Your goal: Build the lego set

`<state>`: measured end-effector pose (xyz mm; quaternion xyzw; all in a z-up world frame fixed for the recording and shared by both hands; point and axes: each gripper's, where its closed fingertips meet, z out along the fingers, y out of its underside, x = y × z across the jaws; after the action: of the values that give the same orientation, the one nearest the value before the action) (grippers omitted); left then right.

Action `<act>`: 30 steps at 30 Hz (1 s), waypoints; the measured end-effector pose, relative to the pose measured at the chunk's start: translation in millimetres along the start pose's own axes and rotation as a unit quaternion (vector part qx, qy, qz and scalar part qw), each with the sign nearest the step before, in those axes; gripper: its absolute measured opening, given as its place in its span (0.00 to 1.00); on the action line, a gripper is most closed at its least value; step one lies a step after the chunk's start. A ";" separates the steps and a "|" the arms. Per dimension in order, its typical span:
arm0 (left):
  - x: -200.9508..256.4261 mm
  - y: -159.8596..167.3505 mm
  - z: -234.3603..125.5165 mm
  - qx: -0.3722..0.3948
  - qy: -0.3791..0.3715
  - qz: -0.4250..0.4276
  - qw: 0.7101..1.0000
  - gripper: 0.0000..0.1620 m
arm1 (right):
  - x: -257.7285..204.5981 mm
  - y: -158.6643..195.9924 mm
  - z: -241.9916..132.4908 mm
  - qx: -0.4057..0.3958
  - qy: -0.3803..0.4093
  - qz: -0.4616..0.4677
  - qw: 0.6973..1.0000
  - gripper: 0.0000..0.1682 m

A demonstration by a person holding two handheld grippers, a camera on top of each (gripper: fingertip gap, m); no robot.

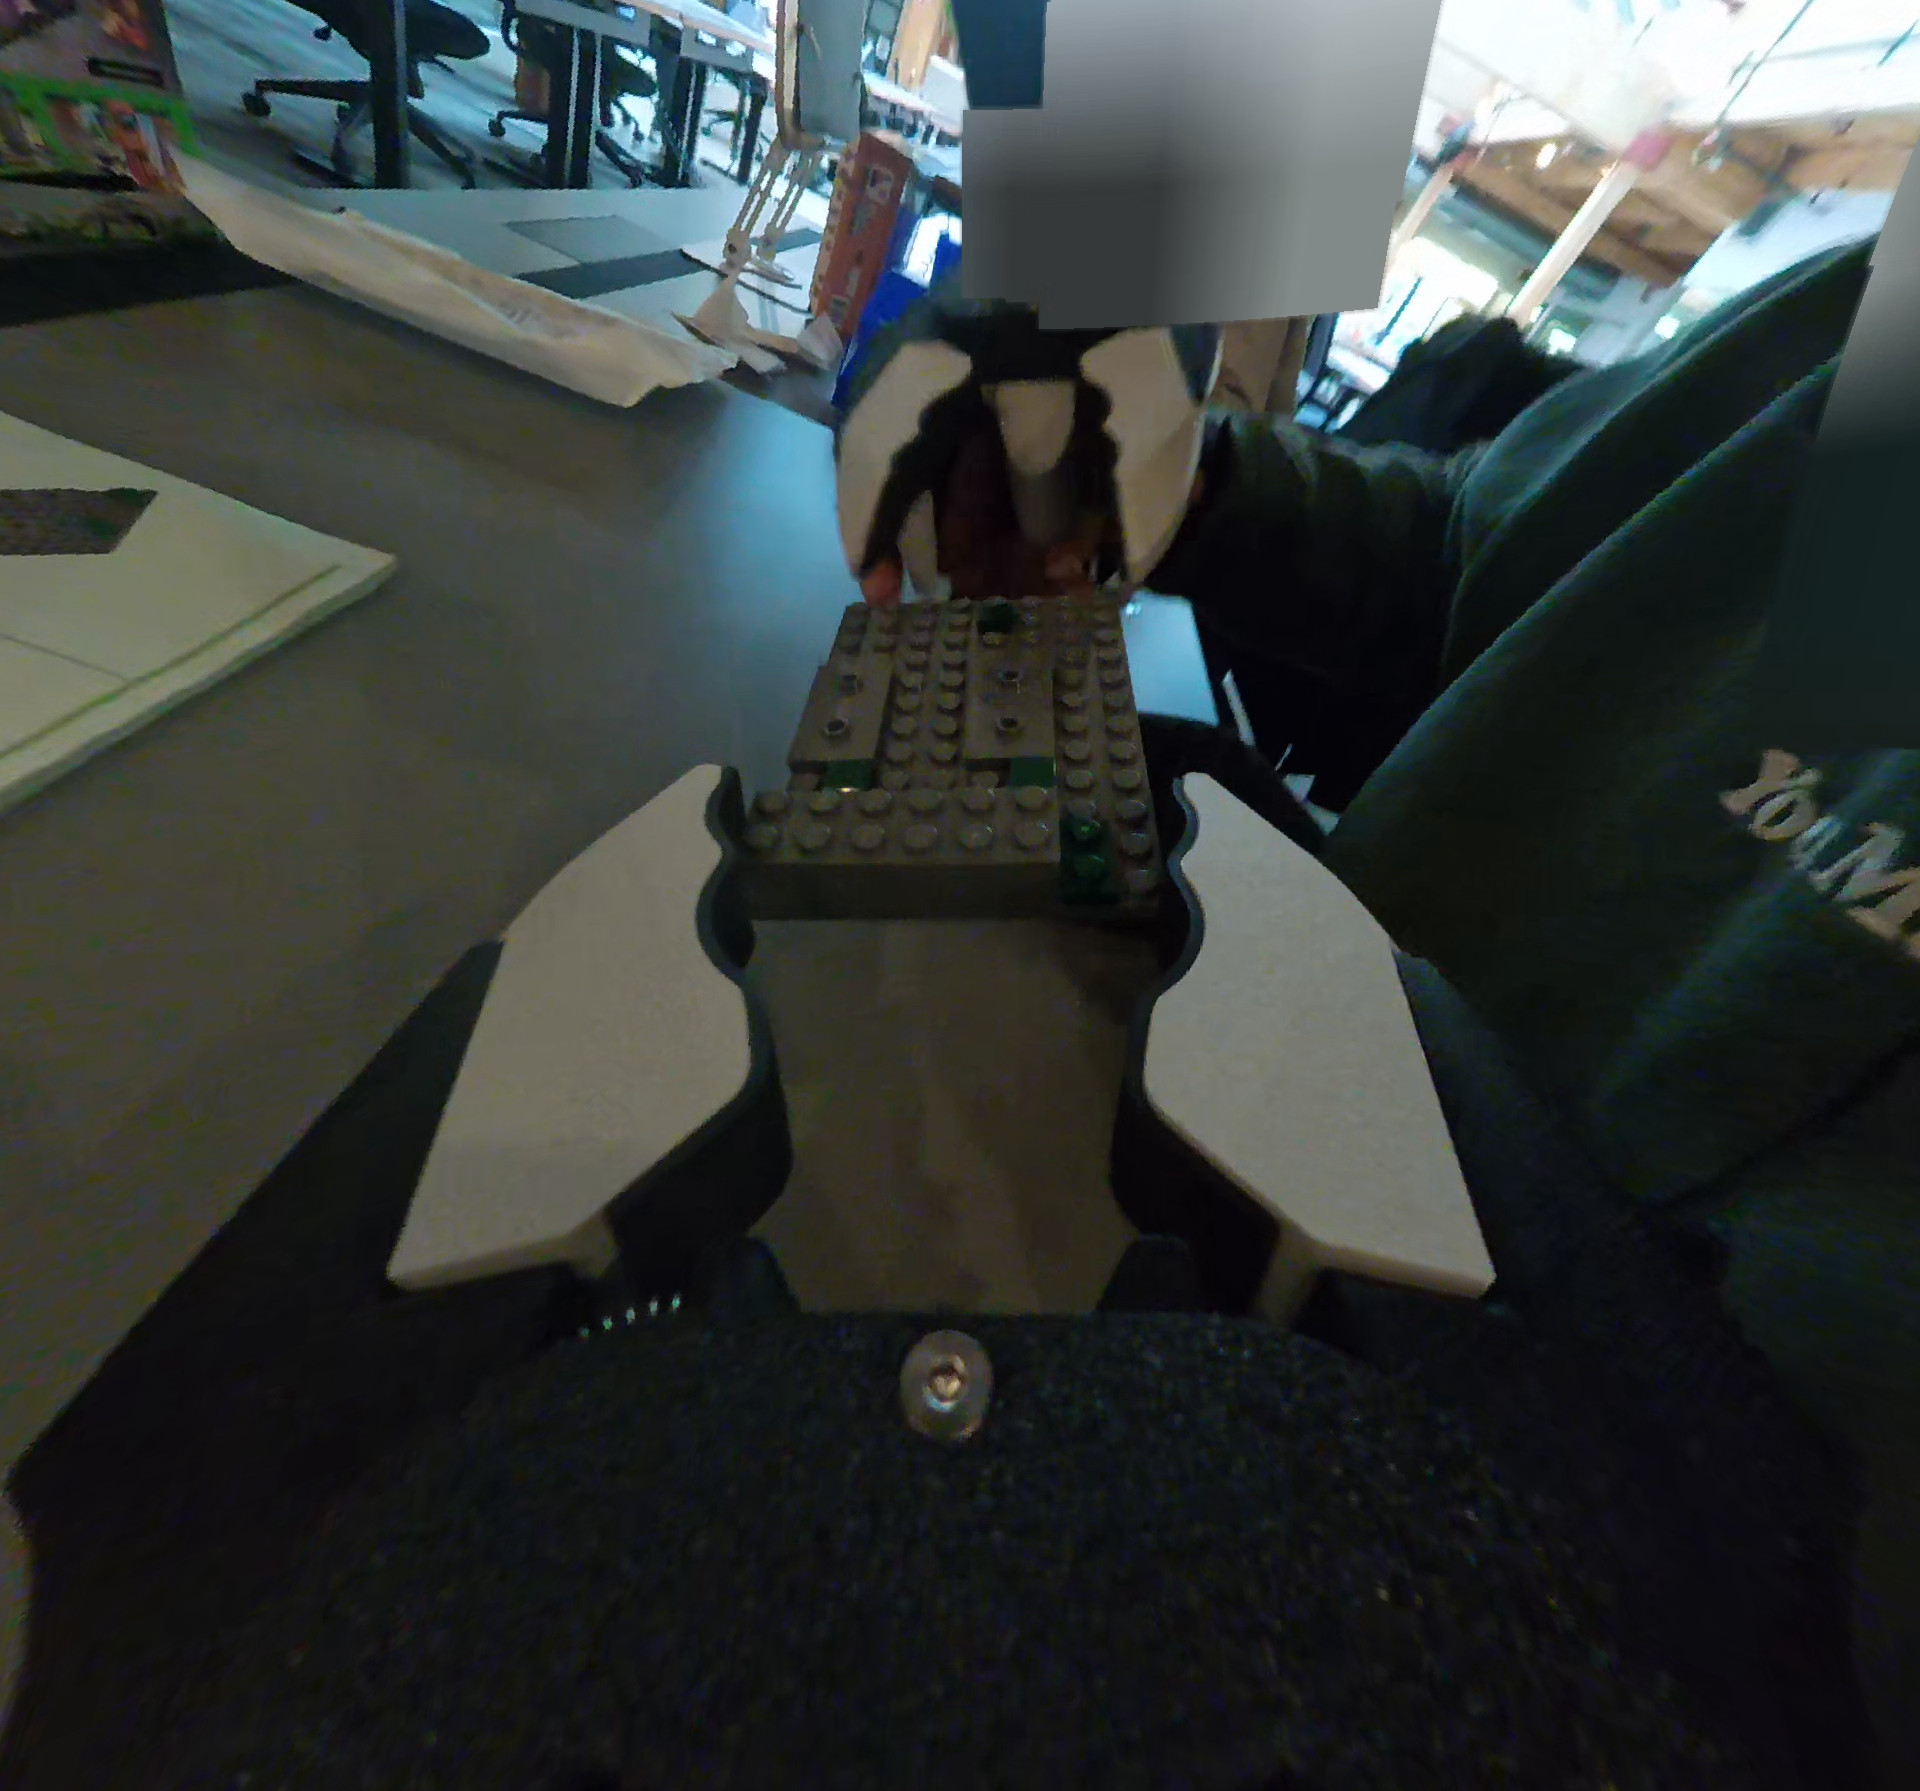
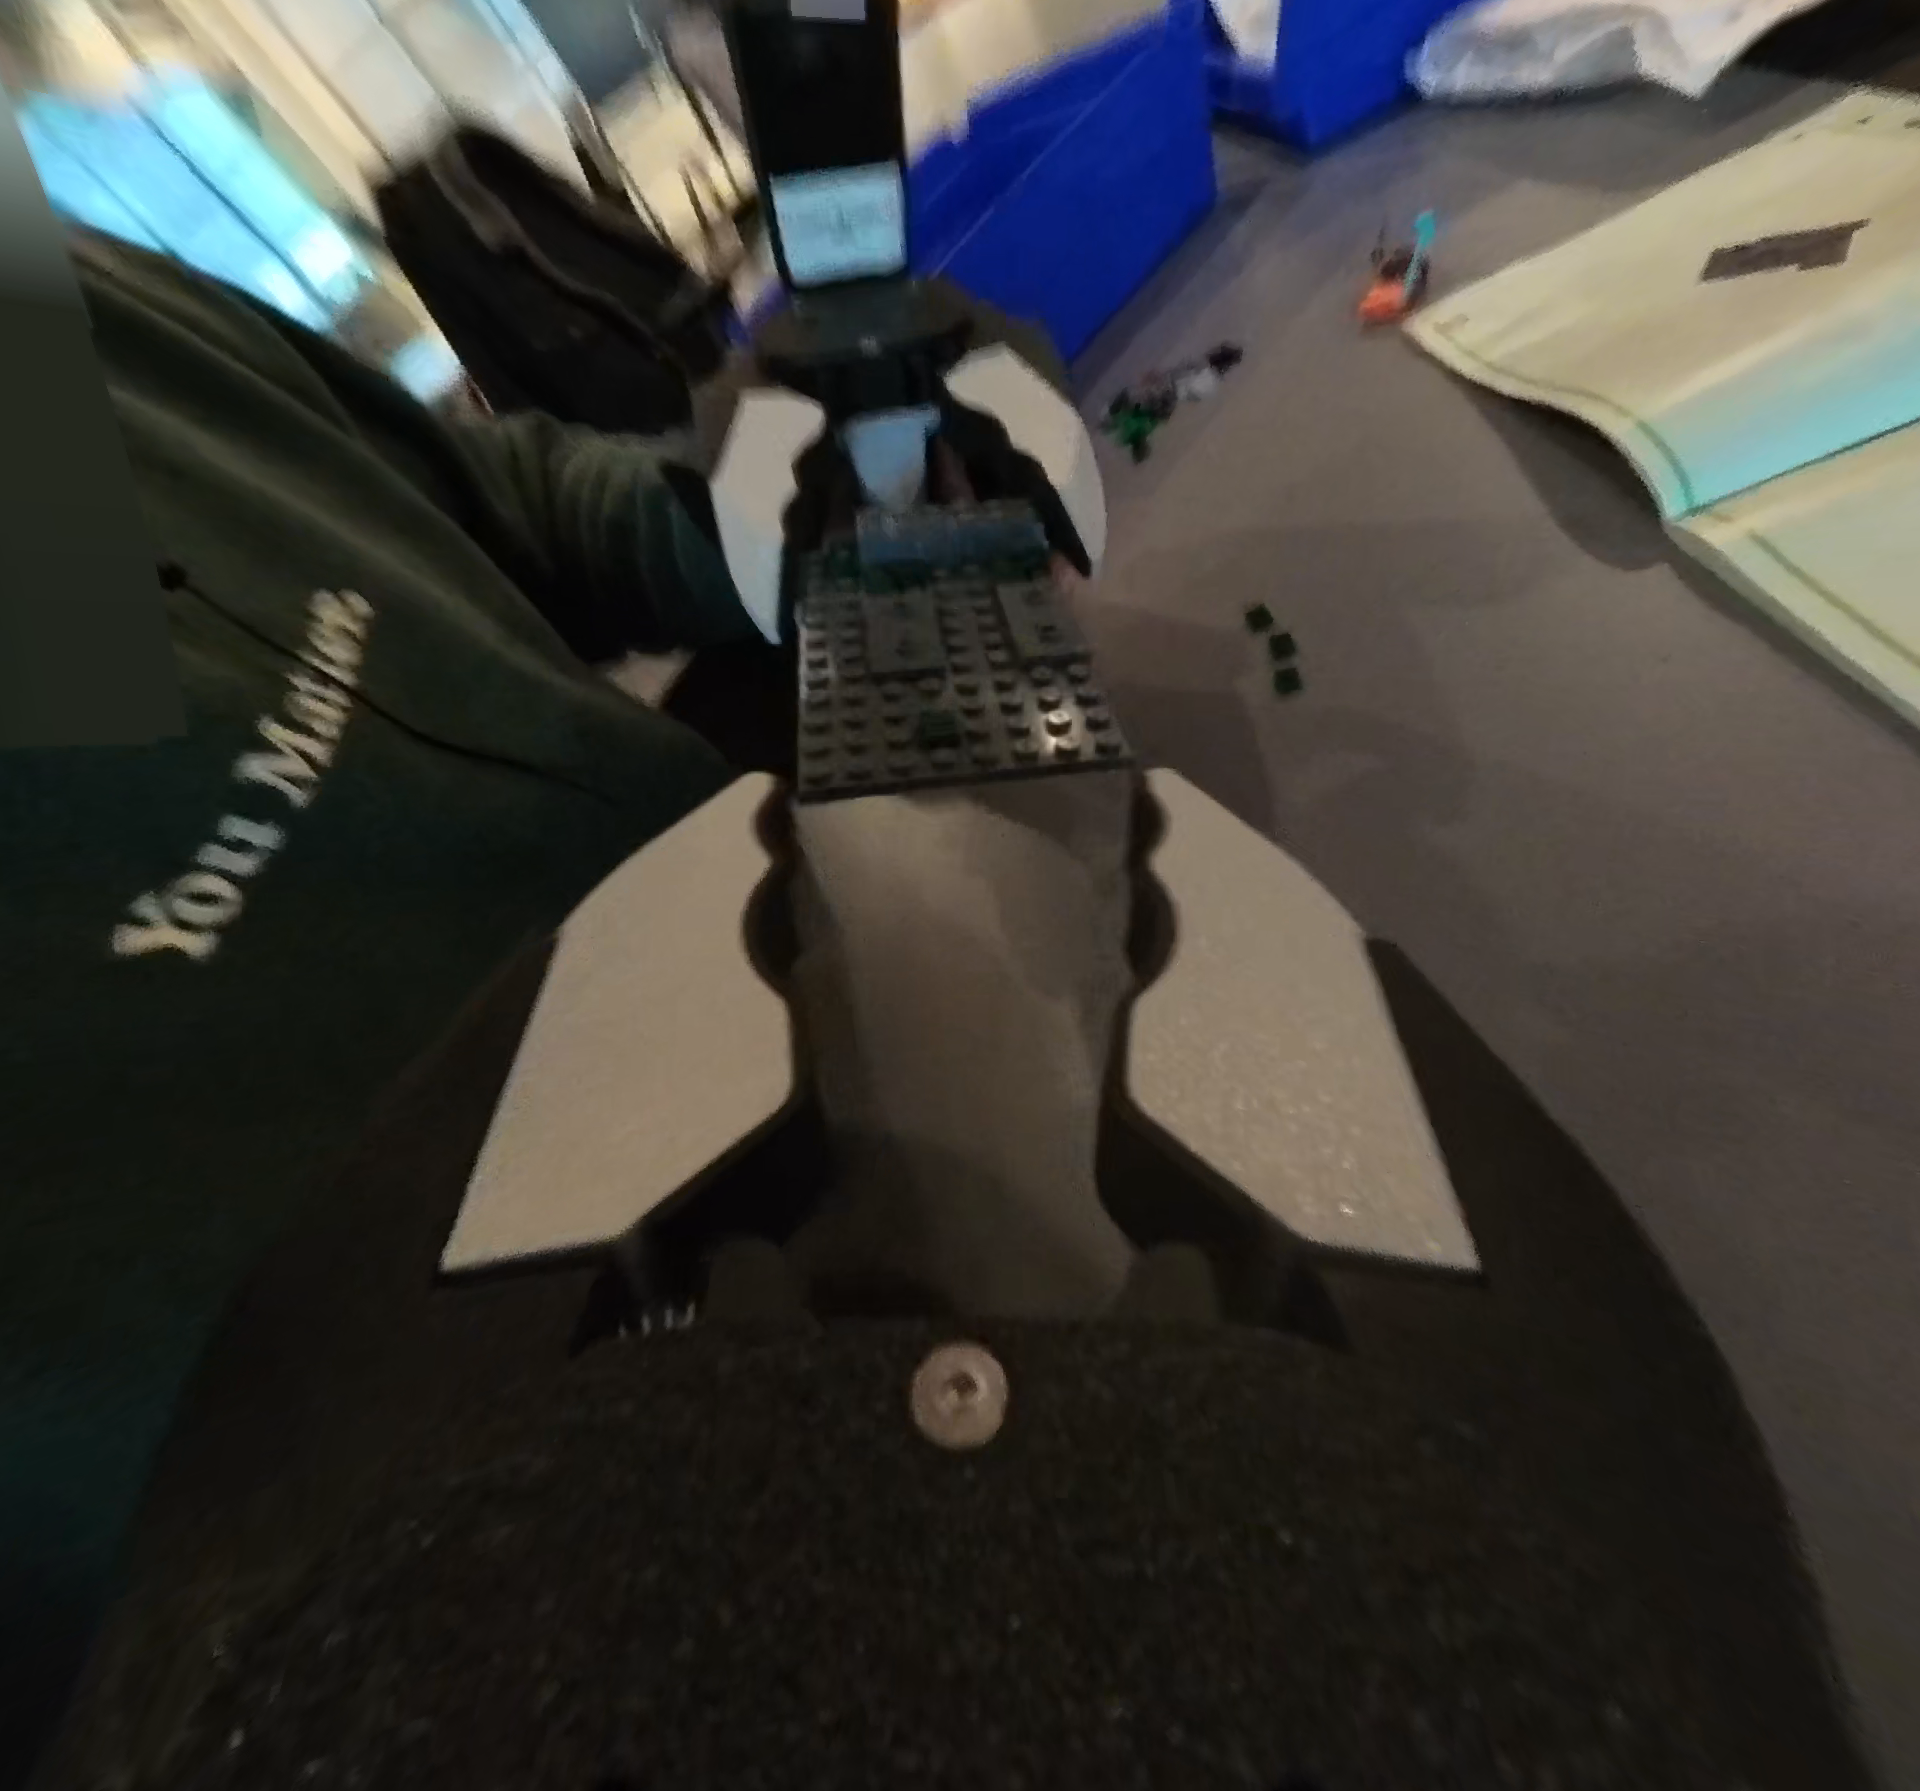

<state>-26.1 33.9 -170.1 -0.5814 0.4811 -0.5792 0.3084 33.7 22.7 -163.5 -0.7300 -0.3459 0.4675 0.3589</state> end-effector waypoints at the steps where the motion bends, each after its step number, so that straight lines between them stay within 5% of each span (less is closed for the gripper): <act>1: -0.6 2.3 1.0 -0.006 -0.002 0.008 1.000 0.47 | 1.7 2.8 2.3 -0.030 0.011 -0.015 0.999 0.41; 5: -3.8 10.6 7.0 -0.033 -0.016 0.054 0.998 0.47 | 2.3 16.8 21.4 -0.165 0.037 -0.101 0.980 0.52; 10: -5.7 19.6 13.1 -0.062 -0.033 0.112 0.991 0.47 | 13.3 33.6 42.8 -0.267 0.052 -0.163 0.949 0.50; 13: -8.6 22.8 11.7 -0.067 -0.043 0.128 0.989 0.47 | 14.9 37.2 47.7 -0.279 0.045 -0.171 0.944 0.43; 25: -23.9 36.4 8.4 -0.093 -0.067 0.129 0.985 0.49 | 28.3 46.1 54.2 -0.255 0.073 -0.162 0.951 0.42; 30: -44.6 28.9 -4.8 -0.085 -0.136 0.146 0.976 0.51 | 65.9 53.2 45.4 -0.239 0.160 -0.110 0.951 0.42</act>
<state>-30.6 65.7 -212.7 -0.6019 0.5618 -0.4010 0.4017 21.8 60.5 -251.0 -0.8168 -0.4639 0.2060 0.2742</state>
